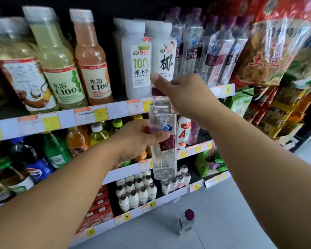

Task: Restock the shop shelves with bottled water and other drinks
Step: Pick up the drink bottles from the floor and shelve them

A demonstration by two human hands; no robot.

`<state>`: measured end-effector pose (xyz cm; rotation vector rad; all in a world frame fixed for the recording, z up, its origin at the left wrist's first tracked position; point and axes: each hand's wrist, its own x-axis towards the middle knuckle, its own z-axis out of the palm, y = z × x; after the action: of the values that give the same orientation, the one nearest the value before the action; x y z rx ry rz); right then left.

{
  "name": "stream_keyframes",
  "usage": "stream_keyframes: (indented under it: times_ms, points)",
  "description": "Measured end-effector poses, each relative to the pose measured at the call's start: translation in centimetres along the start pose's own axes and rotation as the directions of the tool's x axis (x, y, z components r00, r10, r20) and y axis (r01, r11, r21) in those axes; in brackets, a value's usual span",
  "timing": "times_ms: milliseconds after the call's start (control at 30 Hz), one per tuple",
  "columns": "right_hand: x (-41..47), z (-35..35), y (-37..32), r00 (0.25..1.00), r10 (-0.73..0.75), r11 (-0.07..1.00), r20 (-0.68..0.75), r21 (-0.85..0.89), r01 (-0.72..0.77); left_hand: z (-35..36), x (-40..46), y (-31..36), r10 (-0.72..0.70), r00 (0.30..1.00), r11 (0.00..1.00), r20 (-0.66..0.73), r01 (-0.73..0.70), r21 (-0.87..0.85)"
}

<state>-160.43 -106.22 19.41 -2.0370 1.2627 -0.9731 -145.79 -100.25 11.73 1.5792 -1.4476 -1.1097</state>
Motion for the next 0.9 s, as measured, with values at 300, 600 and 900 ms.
stream_keyframes:
  times_ms: [300,600,900]
  points:
    - [-1.7,-0.6,0.8,0.998,0.049,0.967,-0.043,0.252,-0.036,-1.9,-0.8,5.3,0.038,0.991,0.98,-0.128,-0.062,-0.187]
    - [-1.6,-2.0,1.4,0.998,0.038,0.981,-0.055,0.192,-0.027,-1.5,0.1,7.9,0.16,0.961,0.978,-0.227,-0.185,-0.097]
    - [-0.5,-3.6,1.5,0.986,0.089,0.995,-0.144,0.059,-0.081,1.1,1.6,8.3,0.308,0.9,0.88,-0.309,-0.146,0.452]
